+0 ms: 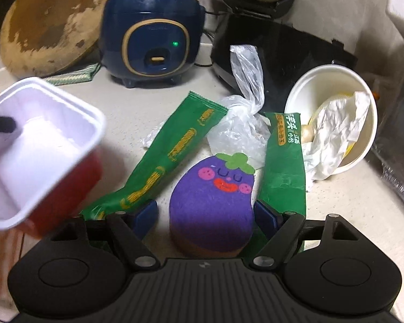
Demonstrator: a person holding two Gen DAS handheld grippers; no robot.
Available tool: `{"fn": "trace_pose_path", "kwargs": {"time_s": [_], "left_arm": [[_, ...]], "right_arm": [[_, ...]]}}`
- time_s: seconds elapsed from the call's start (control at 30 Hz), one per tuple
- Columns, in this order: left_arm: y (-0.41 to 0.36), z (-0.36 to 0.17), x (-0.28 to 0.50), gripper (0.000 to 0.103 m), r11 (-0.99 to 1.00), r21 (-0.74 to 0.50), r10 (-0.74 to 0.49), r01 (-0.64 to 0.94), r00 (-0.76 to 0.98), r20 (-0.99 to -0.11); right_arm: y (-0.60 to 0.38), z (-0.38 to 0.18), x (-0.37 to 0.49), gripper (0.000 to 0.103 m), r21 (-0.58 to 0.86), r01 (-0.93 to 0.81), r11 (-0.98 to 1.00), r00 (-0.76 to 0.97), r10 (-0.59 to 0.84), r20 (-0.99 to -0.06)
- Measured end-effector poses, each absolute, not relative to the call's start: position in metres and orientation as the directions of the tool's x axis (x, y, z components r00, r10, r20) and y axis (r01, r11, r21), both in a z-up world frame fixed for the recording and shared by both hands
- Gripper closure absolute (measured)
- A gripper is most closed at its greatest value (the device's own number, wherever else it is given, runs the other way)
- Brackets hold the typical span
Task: Collect trash
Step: 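Carry the sponge with the right gripper while the left carries the tray to the bin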
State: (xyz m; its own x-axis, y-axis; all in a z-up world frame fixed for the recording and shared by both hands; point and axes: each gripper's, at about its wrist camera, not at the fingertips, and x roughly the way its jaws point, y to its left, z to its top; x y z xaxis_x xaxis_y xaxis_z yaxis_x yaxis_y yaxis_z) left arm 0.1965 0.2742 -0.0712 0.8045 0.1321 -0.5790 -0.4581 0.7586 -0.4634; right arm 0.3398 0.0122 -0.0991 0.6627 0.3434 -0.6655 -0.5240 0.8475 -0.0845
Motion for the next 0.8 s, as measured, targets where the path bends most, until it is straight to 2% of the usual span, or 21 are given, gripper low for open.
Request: {"fn": "trace_pose_path", "kwargs": {"time_s": [0.07,0.1,0.17,0.37,0.47,0.57,0.8], "left_arm": [[0.275,-0.070,0.194,0.088,0.758,-0.470,0.124,-0.452,0.808,-0.576],[0.277,-0.070,0.194,0.088,0.758,-0.473,0.120,-0.450,0.809,-0.576],[0.279,-0.069,0.194,0.088,0.757,-0.480,0.109,-0.443,0.810,-0.576],[0.275,-0.065,0.210,0.088,0.803,-0.487,-0.001,-0.344,0.816,-0.578],[0.261,-0.066,0.224,0.088,0.834,-0.495,-0.104,-0.244,0.812,-0.575],[0.239,-0.067,0.230,0.088,0.844,-0.508,-0.182,-0.168,0.803,-0.567],[0.178,-0.069,0.221,0.088,0.879,-0.474,-0.252,-0.052,0.794,-0.553]], "right_arm": [[0.009,-0.098,0.347,0.028,-0.030,-0.503,0.864,0.641,0.349,-0.684],[0.006,-0.096,0.348,0.036,0.006,-0.498,0.867,0.627,0.365,-0.688],[-0.002,-0.087,0.343,0.036,0.069,-0.495,0.866,0.618,0.407,-0.673],[-0.028,-0.055,0.301,0.037,0.109,-0.429,0.897,0.698,0.406,-0.590],[-0.047,-0.044,0.276,0.037,0.104,-0.353,0.930,0.756,0.349,-0.554],[-0.066,-0.041,0.261,0.036,0.072,-0.256,0.964,0.791,0.252,-0.558],[-0.123,-0.043,0.233,0.036,-0.007,-0.129,0.992,0.810,0.102,-0.577]]}}
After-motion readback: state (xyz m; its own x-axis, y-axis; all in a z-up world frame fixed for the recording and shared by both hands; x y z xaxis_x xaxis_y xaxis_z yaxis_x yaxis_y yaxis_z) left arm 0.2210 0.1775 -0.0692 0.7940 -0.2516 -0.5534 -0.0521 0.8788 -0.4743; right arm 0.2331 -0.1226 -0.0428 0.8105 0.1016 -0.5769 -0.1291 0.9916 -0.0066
